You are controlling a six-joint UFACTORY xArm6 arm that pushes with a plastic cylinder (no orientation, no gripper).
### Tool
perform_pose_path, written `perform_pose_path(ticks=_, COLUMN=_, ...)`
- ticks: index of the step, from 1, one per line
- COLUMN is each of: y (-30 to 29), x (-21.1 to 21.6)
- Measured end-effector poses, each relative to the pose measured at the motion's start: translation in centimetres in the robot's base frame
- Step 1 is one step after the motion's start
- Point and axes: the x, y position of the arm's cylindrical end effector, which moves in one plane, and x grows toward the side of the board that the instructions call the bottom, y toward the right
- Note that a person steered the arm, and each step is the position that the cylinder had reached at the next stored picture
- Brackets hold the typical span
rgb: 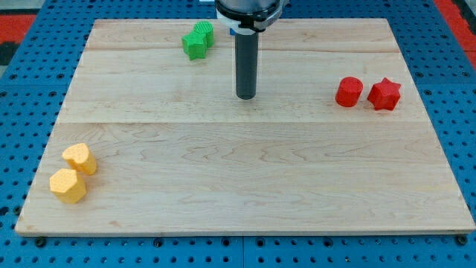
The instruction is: Move your arm to the left of the red circle
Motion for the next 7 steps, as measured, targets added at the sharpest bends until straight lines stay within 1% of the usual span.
perform_pose_path(ticks=5, y=6.3, x=-0.2)
perform_pose_path(ticks=6, y=5.8, x=0.8)
perform_pose_path(ticks=7, y=5.6, x=0.9)
